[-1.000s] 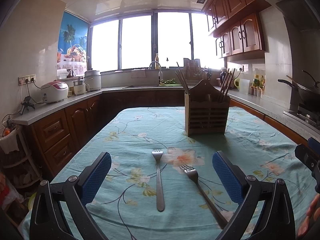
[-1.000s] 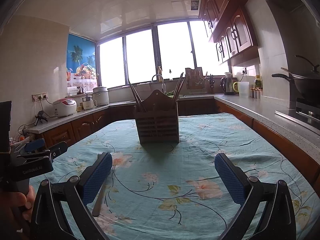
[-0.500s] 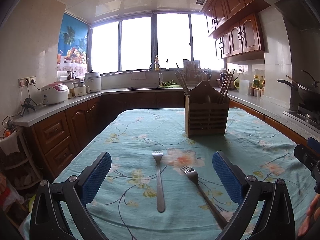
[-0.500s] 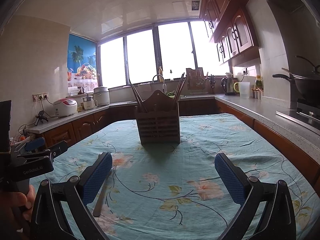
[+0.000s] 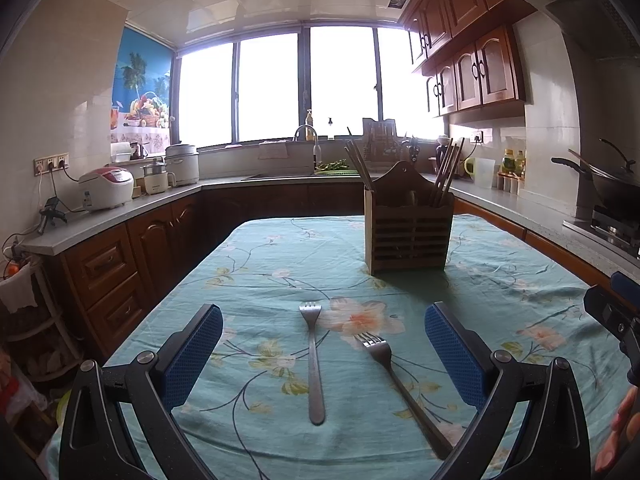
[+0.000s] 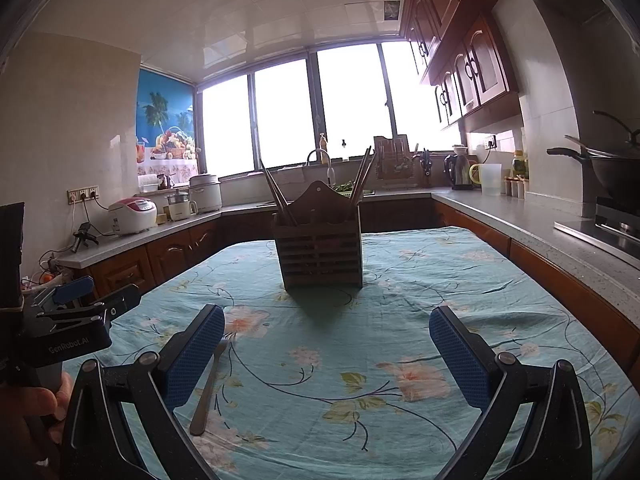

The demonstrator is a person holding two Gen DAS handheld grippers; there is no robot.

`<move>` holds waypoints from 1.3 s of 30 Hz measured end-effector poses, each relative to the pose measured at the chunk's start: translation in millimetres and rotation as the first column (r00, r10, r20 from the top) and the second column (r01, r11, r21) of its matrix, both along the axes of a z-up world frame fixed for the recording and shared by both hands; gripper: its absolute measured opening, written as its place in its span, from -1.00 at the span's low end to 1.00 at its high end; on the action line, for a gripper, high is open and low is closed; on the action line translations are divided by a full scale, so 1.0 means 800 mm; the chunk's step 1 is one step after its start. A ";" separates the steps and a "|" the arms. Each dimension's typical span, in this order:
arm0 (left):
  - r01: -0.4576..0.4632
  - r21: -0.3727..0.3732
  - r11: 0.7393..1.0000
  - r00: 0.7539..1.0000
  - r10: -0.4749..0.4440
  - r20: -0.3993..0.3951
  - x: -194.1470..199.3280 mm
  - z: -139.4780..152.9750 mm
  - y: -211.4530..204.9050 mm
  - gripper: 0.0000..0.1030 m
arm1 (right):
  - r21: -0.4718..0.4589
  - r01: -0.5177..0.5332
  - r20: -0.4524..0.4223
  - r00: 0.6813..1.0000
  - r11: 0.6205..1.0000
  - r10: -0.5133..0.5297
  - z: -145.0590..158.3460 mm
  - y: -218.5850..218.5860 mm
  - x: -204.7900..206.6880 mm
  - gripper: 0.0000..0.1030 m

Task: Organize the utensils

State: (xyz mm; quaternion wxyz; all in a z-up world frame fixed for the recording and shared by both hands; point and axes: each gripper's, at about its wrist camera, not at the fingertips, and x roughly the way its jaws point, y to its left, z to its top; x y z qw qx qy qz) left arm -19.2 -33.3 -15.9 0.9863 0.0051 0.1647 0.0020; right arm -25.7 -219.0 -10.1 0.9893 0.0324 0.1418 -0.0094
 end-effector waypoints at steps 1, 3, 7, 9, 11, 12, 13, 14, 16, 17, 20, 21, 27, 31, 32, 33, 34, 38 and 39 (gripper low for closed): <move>0.002 -0.001 1.000 1.000 -0.002 0.000 0.000 0.000 0.000 0.98 | 0.000 -0.002 0.000 1.000 1.000 0.002 0.000 0.000 0.000 1.00; 0.003 -0.002 1.000 1.000 -0.003 -0.002 0.000 0.001 -0.001 0.98 | 0.000 -0.002 0.001 1.000 1.000 0.002 0.001 0.000 0.000 1.00; 0.003 -0.008 1.000 1.000 -0.003 -0.004 0.001 0.002 -0.001 0.98 | 0.000 -0.003 0.001 1.000 1.000 0.003 0.001 0.000 0.001 1.00; 0.003 -0.008 1.000 1.000 -0.003 -0.005 0.001 0.002 -0.002 0.98 | 0.002 -0.006 0.002 1.000 1.000 0.006 0.001 0.000 0.001 1.00; 0.003 -0.007 1.000 1.000 -0.003 -0.004 0.000 0.002 -0.003 0.98 | 0.001 -0.005 0.001 1.000 1.000 0.005 0.001 0.000 0.002 1.00; 0.003 -0.006 1.000 1.000 -0.003 -0.005 0.000 0.002 -0.004 0.98 | 0.001 -0.006 0.000 1.000 1.000 0.006 0.002 0.000 0.002 1.00; 0.003 -0.005 1.000 1.000 -0.003 -0.005 0.000 0.002 -0.005 0.98 | 0.002 -0.007 -0.001 1.000 1.000 0.007 0.002 0.000 0.002 1.00; 0.003 -0.004 1.000 1.000 -0.003 -0.006 0.001 0.002 -0.006 0.98 | 0.003 -0.008 -0.002 1.000 1.000 0.008 0.002 0.000 0.003 1.00; 0.004 -0.005 1.000 1.000 -0.004 -0.009 0.002 0.002 -0.007 0.98 | 0.002 -0.009 -0.003 1.000 1.000 0.009 0.003 0.001 0.003 1.00; 0.006 -0.007 1.000 1.000 -0.006 -0.011 0.002 0.002 -0.007 0.98 | 0.002 -0.009 -0.002 1.000 1.000 0.009 0.003 0.000 0.003 1.00; 0.006 -0.009 1.000 1.000 -0.006 -0.011 0.001 0.003 -0.009 0.98 | 0.003 -0.011 -0.001 1.000 1.000 0.011 0.003 0.001 0.004 1.00; 0.007 -0.008 1.000 1.000 -0.007 -0.012 0.001 0.003 -0.009 0.98 | 0.002 -0.010 -0.002 1.000 1.000 0.010 0.002 0.001 0.004 1.00; 0.006 -0.004 1.000 1.000 -0.007 -0.012 0.000 0.003 -0.013 0.98 | 0.002 -0.011 -0.001 1.000 1.000 0.011 0.003 0.001 0.004 1.00; 0.007 -0.003 1.000 1.000 -0.007 -0.013 0.000 0.003 -0.014 0.98 | 0.002 -0.012 -0.001 1.000 1.000 0.012 0.003 0.001 0.004 1.00; 0.008 -0.004 1.000 1.000 -0.008 -0.012 0.000 0.003 -0.014 0.98 | 0.002 -0.013 -0.002 1.000 1.000 0.013 0.003 0.001 0.004 1.00; 0.009 -0.005 1.000 1.000 -0.009 -0.013 0.000 0.003 -0.014 0.98 | 0.002 -0.013 -0.002 1.000 1.000 0.013 0.003 0.002 0.005 1.00; 0.008 -0.005 1.000 1.000 -0.008 -0.014 0.000 0.003 -0.014 0.98 | 0.002 -0.014 -0.002 1.000 1.000 0.014 0.002 0.002 0.005 1.00; 0.012 -0.005 1.000 1.000 -0.012 -0.018 0.001 0.003 -0.016 0.98 | 0.003 -0.014 -0.004 1.000 1.000 0.014 0.002 0.001 0.006 1.00; 0.014 -0.006 1.000 1.000 -0.014 -0.020 0.002 0.003 -0.016 0.98 | 0.005 -0.015 -0.005 1.000 1.000 0.015 0.001 0.002 0.006 1.00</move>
